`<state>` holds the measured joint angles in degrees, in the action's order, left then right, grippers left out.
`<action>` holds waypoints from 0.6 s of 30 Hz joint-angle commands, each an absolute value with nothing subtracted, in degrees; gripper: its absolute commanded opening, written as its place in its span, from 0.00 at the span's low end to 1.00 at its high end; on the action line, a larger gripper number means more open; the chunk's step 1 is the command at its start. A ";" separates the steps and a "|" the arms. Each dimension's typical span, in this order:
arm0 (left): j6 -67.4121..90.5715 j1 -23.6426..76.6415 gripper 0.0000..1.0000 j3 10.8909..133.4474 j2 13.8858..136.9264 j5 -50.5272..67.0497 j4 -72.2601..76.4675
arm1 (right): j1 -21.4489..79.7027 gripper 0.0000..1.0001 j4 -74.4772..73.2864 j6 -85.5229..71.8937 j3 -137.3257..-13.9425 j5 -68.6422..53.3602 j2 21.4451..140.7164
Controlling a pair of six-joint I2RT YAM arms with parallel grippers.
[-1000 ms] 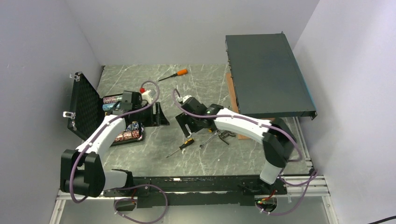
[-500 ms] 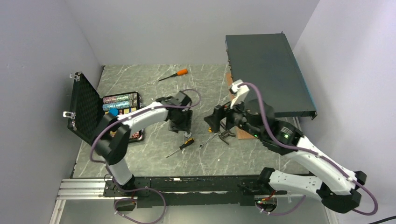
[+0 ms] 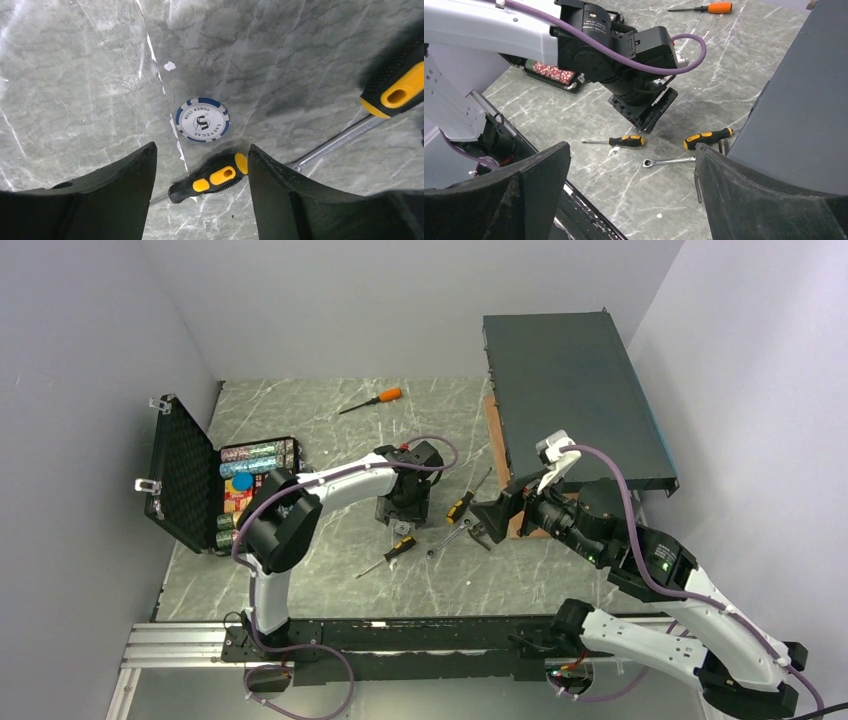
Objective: Pack up texas hold em set
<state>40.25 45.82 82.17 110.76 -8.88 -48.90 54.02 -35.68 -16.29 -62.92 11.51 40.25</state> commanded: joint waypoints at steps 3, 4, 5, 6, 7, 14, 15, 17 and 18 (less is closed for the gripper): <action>41.02 45.17 0.65 82.07 112.81 -8.89 -48.16 | 54.01 0.97 -35.67 -14.53 -62.11 12.21 39.20; 40.84 44.86 0.63 81.70 113.19 -8.63 -47.73 | 53.96 0.97 -35.35 -14.44 -61.76 12.01 39.16; 40.50 44.69 0.63 81.21 113.53 -8.47 -47.15 | 53.96 0.97 -35.14 -14.42 -61.49 12.07 39.07; 40.35 44.58 0.63 80.75 113.69 -8.44 -46.63 | 53.96 0.96 -35.08 -14.41 -61.30 12.07 39.05; 40.16 44.50 0.62 80.36 113.73 -8.48 -46.14 | 54.01 0.97 -35.03 -14.46 -61.19 12.18 39.15; 39.93 44.59 0.57 80.25 115.14 -9.06 -45.76 | 53.98 0.97 -33.94 -14.59 -60.83 11.55 39.93; 39.91 44.58 0.58 80.32 115.32 -8.75 -45.54 | 53.98 0.97 -33.93 -14.59 -60.96 11.51 40.31; 39.72 44.65 0.61 80.56 115.58 -8.44 -45.52 | 53.98 0.97 -33.81 -14.67 -60.93 11.08 41.04; 39.73 44.65 0.62 80.71 115.62 -8.56 -45.65 | 53.97 0.97 -33.64 -14.75 -60.96 10.92 41.23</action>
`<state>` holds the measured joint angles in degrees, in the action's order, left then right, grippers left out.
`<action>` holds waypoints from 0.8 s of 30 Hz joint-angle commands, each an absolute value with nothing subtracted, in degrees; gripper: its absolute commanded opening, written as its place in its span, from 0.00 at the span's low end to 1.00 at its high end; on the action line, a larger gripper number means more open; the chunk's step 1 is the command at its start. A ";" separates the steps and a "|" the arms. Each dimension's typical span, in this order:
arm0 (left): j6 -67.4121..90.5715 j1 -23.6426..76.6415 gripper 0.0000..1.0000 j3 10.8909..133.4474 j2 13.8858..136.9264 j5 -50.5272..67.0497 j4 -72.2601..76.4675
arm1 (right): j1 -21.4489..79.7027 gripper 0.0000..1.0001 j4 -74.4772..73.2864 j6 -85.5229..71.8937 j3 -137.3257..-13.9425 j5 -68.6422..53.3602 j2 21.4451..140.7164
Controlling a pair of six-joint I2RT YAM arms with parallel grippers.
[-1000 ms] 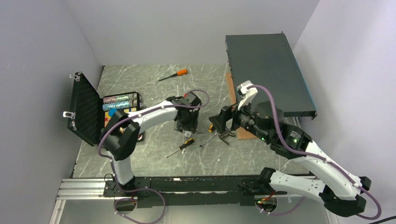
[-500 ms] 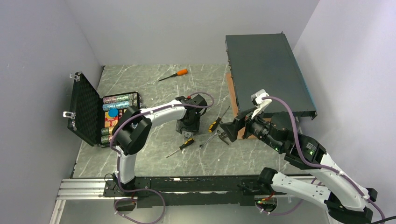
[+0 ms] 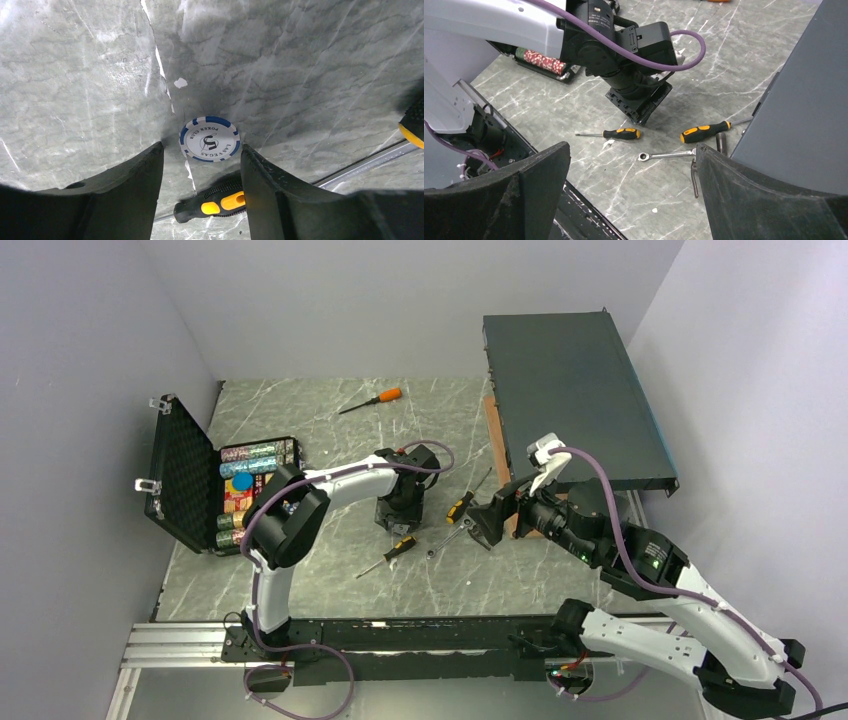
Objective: Pack up texas hold em set
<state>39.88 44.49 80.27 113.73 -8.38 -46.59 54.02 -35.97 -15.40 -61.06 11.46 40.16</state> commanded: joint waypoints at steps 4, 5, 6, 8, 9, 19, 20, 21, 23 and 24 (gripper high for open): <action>39.42 44.69 0.63 81.05 115.83 -8.40 -45.44 | 53.96 0.97 -33.10 -14.98 -60.82 10.70 41.46; 39.38 44.70 0.62 81.32 115.92 -8.08 -45.33 | 53.96 0.97 -32.99 -15.02 -60.70 10.52 41.53; 39.25 44.65 0.61 81.44 116.00 -7.71 -45.04 | 53.96 0.97 -32.96 -15.12 -60.71 10.53 41.56; 39.29 44.65 0.57 81.69 116.21 -6.92 -44.60 | 53.95 0.97 -33.02 -15.18 -60.80 10.55 41.65; 39.40 44.70 0.54 81.85 116.62 -6.70 -44.48 | 53.97 0.97 -33.09 -15.20 -60.78 10.47 41.76; 39.20 44.65 0.35 79.65 116.70 -7.83 -44.32 | 54.01 0.97 -33.31 -15.73 -60.51 10.39 41.58; 38.95 44.58 0.33 79.54 116.32 -7.95 -44.30 | 53.96 0.97 -33.31 -15.71 -60.47 10.37 41.66; 38.78 44.56 0.32 79.51 115.76 -8.04 -44.40 | 53.96 0.97 -33.38 -15.73 -60.40 10.37 41.85; 38.44 44.48 0.31 79.61 114.05 -8.45 -44.54 | 54.02 0.97 -33.40 -15.80 -60.42 10.38 42.03; 38.30 44.28 0.31 79.75 112.96 -8.58 -44.69 | 53.96 0.97 -33.35 -15.82 -60.40 10.39 42.01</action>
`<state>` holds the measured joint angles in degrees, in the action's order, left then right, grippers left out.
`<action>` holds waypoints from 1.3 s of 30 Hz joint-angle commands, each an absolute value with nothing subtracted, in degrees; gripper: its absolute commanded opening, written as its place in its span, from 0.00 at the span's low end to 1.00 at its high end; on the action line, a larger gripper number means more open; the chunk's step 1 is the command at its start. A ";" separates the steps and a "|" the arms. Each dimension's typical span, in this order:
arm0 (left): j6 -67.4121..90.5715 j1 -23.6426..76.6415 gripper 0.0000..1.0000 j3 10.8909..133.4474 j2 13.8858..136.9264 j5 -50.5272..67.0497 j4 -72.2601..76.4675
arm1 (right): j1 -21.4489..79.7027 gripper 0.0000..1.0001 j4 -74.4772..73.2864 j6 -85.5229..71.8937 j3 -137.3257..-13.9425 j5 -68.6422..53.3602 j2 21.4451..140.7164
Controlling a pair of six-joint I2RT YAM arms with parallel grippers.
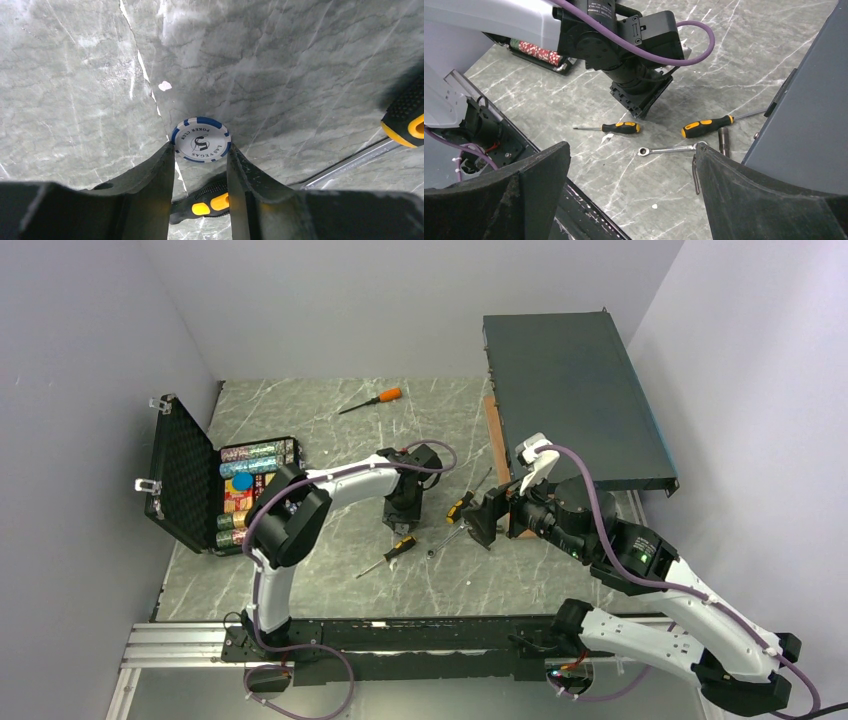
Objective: Pack up texas hold em set
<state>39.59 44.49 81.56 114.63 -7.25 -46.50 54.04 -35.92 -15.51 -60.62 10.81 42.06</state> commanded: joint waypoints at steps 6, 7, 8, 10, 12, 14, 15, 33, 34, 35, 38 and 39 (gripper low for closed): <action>37.48 42.68 0.30 79.78 105.75 -8.17 -45.44 | 53.92 0.97 -32.92 -15.95 -60.05 10.49 42.63; 37.40 42.37 0.30 79.43 104.12 -7.96 -45.27 | 53.96 0.97 -32.76 -15.99 -59.93 10.46 42.84; 37.30 42.07 0.30 78.92 102.94 -7.66 -45.11 | 53.96 0.97 -32.59 -16.14 -59.80 10.47 42.99; 37.05 41.44 0.30 77.70 100.93 -7.31 -44.78 | 53.95 0.97 -32.08 -16.29 -59.56 10.17 43.43; 36.66 40.91 0.32 76.50 99.63 -6.78 -44.03 | 54.01 0.97 -31.87 -16.43 -59.58 10.05 44.02; 36.51 40.45 0.38 75.48 99.72 -3.91 -42.38 | 53.97 0.97 -31.51 -16.44 -59.66 9.84 44.50; 36.68 40.48 0.45 75.30 100.26 -2.74 -41.49 | 54.01 0.97 -31.33 -16.44 -59.68 9.57 44.74; 48.16 46.26 0.59 84.15 115.83 -4.61 -43.96 | 53.93 0.97 -32.51 -16.59 -60.12 9.99 43.36; 48.02 46.27 0.60 84.42 116.15 -4.66 -44.06 | 53.92 0.97 -32.53 -16.58 -60.12 9.94 43.26; 47.99 46.29 0.60 84.84 116.45 -4.89 -44.27 | 53.96 0.97 -32.52 -16.54 -60.11 9.93 43.24; 47.80 46.40 0.60 85.55 117.10 -5.21 -44.92 | 53.96 0.97 -32.68 -16.51 -60.10 9.94 43.07; 47.88 46.48 0.60 85.85 117.29 -5.51 -45.25 | 53.94 0.98 -32.69 -16.50 -60.07 9.93 43.02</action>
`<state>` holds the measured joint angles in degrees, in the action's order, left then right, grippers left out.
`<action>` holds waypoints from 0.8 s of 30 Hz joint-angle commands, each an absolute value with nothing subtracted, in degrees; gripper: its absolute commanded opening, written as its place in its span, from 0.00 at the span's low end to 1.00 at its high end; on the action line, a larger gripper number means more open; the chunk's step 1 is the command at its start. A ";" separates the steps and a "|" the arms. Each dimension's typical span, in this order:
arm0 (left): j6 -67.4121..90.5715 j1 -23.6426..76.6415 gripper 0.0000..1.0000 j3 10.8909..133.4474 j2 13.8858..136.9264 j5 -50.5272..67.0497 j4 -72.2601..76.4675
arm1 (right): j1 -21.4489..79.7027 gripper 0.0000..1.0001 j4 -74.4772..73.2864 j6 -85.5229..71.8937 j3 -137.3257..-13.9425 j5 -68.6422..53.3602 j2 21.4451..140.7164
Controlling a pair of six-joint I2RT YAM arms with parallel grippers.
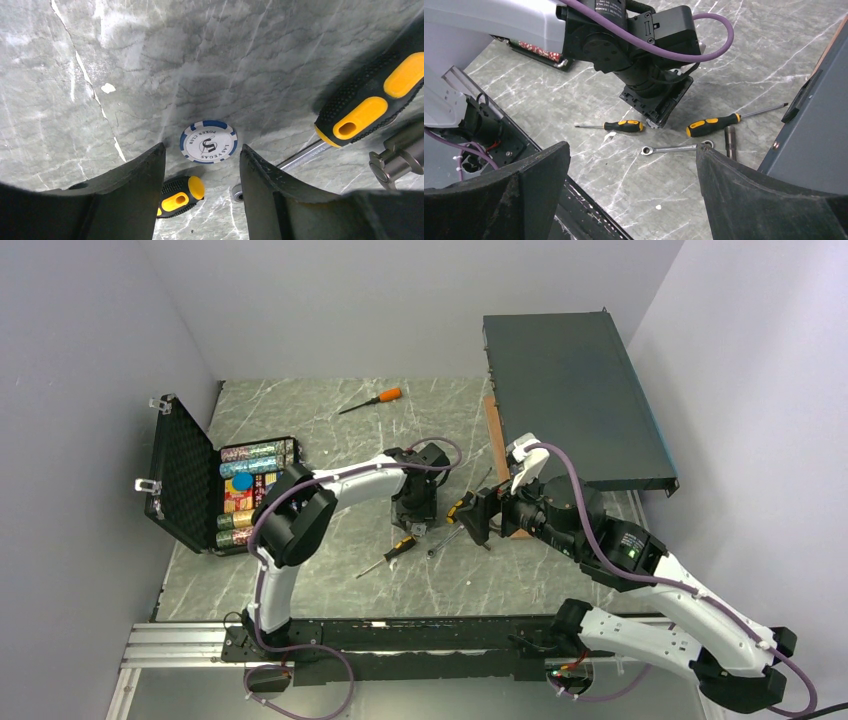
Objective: Pack up texas hold em set
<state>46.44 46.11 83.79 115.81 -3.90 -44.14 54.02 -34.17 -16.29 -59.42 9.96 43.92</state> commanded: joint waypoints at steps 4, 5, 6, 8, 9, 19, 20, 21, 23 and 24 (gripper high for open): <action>48.48 47.26 0.58 87.82 118.79 -7.56 -47.50 | 53.99 0.98 -32.46 -16.73 -59.70 9.76 42.81; 48.72 47.47 0.57 88.15 119.25 -8.14 -48.11 | 53.97 0.97 -32.43 -16.90 -59.60 9.71 42.80; 48.91 47.66 0.56 88.42 119.65 -8.56 -48.56 | 53.92 0.98 -32.43 -16.99 -59.58 9.67 42.80; 49.24 48.01 0.56 88.32 120.26 -8.77 -48.78 | 53.97 0.97 -32.45 -17.14 -59.49 9.65 42.76; 49.46 48.11 0.56 88.06 120.31 -8.83 -48.72 | 53.90 0.97 -32.43 -17.14 -59.50 9.56 42.68; 50.17 48.98 0.53 86.53 121.87 -9.58 -48.90 | 53.97 0.97 -32.43 -17.36 -59.58 9.15 42.86; 49.92 48.96 0.52 85.96 121.71 -9.66 -48.45 | 53.97 0.97 -32.43 -17.40 -59.54 9.14 42.77; 49.53 48.79 0.49 85.31 121.46 -9.60 -47.91 | 53.96 0.97 -32.43 -17.40 -59.51 9.14 42.61; 48.67 48.38 0.42 84.01 120.71 -9.33 -46.73 | 54.02 0.97 -32.51 -17.49 -59.37 9.23 42.46; 48.16 48.05 0.39 83.46 120.11 -9.21 -46.18 | 53.97 0.97 -32.52 -17.56 -59.32 9.23 42.50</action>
